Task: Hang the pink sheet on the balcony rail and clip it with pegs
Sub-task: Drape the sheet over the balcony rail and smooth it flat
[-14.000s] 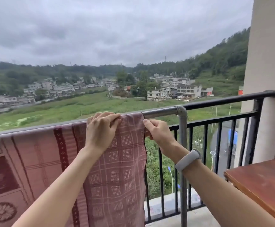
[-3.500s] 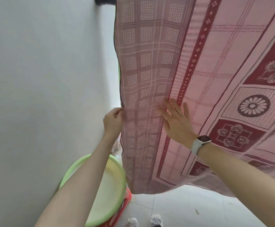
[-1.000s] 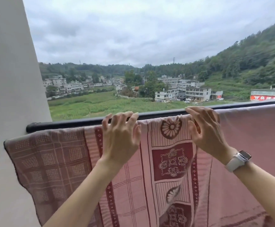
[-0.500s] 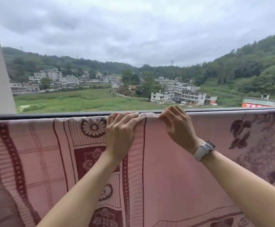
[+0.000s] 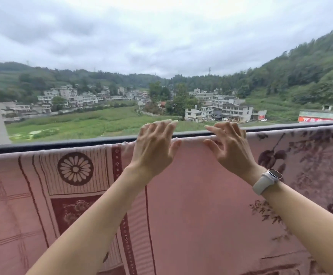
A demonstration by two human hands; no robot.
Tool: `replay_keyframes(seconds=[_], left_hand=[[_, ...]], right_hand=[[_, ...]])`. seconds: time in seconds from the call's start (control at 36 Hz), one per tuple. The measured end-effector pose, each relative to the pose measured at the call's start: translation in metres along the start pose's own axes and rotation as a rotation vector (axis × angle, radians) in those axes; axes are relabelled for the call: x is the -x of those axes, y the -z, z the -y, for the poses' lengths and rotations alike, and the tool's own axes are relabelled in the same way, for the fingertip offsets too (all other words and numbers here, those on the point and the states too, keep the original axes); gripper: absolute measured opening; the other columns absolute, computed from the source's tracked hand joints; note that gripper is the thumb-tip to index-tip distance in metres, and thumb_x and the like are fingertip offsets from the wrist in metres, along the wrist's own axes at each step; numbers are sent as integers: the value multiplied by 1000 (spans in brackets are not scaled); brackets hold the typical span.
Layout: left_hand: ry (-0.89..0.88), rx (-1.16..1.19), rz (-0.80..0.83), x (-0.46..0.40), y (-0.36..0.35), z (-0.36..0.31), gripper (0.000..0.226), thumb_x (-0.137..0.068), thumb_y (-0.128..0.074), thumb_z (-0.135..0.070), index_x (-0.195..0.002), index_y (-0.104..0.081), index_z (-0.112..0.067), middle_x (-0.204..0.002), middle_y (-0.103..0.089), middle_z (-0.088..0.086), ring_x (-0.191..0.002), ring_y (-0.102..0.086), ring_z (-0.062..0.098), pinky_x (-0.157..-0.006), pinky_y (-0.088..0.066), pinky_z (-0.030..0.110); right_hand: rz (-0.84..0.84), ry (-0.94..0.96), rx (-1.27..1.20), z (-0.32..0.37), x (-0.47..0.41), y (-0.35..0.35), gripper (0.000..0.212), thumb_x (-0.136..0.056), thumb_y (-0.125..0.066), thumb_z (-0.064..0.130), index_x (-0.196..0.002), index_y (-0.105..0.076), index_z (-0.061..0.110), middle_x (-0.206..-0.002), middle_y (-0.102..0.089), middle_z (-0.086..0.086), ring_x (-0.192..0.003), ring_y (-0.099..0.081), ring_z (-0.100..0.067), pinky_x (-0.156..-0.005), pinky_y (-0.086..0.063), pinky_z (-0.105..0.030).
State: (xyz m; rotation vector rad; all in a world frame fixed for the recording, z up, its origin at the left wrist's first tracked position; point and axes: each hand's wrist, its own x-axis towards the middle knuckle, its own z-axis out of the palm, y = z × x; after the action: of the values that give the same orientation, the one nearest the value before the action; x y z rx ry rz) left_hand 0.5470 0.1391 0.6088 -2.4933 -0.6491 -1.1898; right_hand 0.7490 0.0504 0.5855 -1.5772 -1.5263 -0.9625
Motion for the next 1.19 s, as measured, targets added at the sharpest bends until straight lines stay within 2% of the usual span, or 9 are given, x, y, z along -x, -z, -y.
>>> replay_keyframes(seconds=[0.14,0.28,0.42,0.53,0.61,0.72,0.83,0.97,1.19], left_hand=[[-69,-18,-65,-13,-27,-20,37,-89,-40,-40,-86,-71,-22,-78,-73,-4,-72,-68,20,-65,-47,27],[-115,36,-306,1,-40,-16,24,-92,-52,-30,-88,-73,-19,-88,-74,-5,-81,-69,15,-74,-48,30],[-67,207,-262,-3,-26,-43,27,-88,-50,-29,-74,-69,-14,-84,-72,-3,-78,-67,18,-71,-48,30],[-89,147,-121,-33,-36,-76,29,-88,-48,-33,-105,-61,-13,-85,-71,4,-74,-66,27,-64,-46,33],[-75,-17,-57,-40,-65,-84,24,-89,-51,-32,-102,-65,-17,-79,-69,4,-69,-64,28,-63,-44,32],[-75,-100,-288,-25,-90,-82,26,-81,-65,-17,-106,-67,-20,-89,-69,0,-78,-62,24,-74,-37,36],[-43,-27,-406,-23,-92,-90,20,-85,-61,-20,-104,-68,-20,-98,-69,-2,-88,-62,24,-81,-36,37],[89,-3,-339,-37,-92,-121,16,-85,-53,-32,-83,-61,-18,-83,-66,0,-77,-60,25,-78,-32,38],[37,-68,-150,-67,-120,-175,29,-90,-49,-32,-112,-62,-17,-99,-68,0,-91,-61,24,-83,-32,39]], right_hand=[[-31,-21,-78,-18,7,7,25,-83,-53,29,-92,-66,10,-91,-62,-5,-88,-46,-17,-78,-35,-31],[-125,-4,-122,-9,13,9,15,-85,-55,13,-77,-64,5,-75,-58,-7,-74,-54,-24,-65,-49,-40],[-180,2,-140,-6,47,4,16,-87,-57,12,-78,-64,1,-71,-57,-8,-68,-54,-22,-61,-48,-38],[-178,49,-150,-21,55,9,13,-88,-59,13,-83,-66,3,-74,-63,-6,-68,-59,-22,-61,-51,-39],[-207,15,-38,-48,51,25,12,-86,-58,8,-97,-64,7,-87,-66,-6,-82,-59,-22,-74,-49,-39],[-76,-153,79,-104,36,44,37,-88,-46,27,-122,-52,14,-115,-58,-6,-108,-47,-18,-96,-32,-35],[-62,-120,38,-133,27,49,26,-88,-49,26,-91,-65,7,-92,-63,-6,-88,-56,-25,-86,-40,-37],[-57,-31,-3,-150,20,44,8,-88,-52,7,-82,-57,4,-83,-57,-10,-80,-52,-25,-75,-47,-35],[-149,96,48,-200,39,61,9,-86,-51,11,-82,-57,6,-77,-58,-8,-77,-43,-17,-73,-31,-26]])
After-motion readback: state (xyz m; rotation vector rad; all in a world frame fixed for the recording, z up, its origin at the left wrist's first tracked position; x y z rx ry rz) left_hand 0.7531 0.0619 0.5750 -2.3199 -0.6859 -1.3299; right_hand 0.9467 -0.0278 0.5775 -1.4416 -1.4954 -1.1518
